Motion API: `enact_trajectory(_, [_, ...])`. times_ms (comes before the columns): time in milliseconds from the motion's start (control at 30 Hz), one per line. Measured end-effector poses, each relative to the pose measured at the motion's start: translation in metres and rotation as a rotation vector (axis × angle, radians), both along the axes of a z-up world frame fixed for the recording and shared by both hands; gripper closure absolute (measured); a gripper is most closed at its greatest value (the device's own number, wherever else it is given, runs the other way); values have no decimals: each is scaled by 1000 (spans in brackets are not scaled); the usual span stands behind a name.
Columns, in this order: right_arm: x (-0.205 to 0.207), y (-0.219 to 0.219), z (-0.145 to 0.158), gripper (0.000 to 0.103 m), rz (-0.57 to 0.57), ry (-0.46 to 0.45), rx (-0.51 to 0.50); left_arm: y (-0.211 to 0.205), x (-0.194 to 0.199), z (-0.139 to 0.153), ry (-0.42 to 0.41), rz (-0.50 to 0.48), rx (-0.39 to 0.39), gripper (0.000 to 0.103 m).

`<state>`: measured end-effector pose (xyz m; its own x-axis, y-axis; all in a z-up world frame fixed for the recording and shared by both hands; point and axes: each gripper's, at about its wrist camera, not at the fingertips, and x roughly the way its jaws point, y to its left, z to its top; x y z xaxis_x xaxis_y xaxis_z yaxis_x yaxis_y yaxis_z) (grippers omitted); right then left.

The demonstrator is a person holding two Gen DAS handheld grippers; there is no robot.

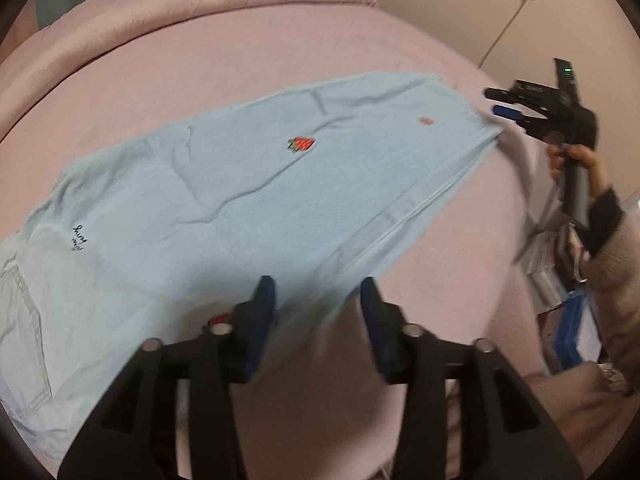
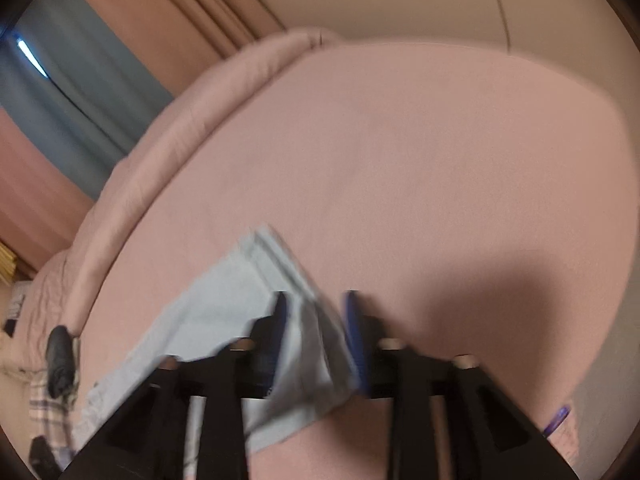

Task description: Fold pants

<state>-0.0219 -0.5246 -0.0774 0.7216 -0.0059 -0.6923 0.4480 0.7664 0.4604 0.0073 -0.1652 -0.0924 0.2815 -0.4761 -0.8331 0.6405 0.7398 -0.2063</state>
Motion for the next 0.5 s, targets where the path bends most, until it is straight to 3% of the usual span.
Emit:
enact_trajectory(133, [24,6,21,63,112,-46,-25,22,-3,21,-34,32,-53,47])
enact_trajectory(267, [71,15,13,63,226,3,-46,51,17,29,-40,166,-87,47])
enact_trajectory(467, [110,25,-2,64,299,56,-119,95,50,8,-18,393,-8,47])
enact_trajectory(500, [113,29,-1,71,315,59,-139,104,56,2,-10,434,8,47])
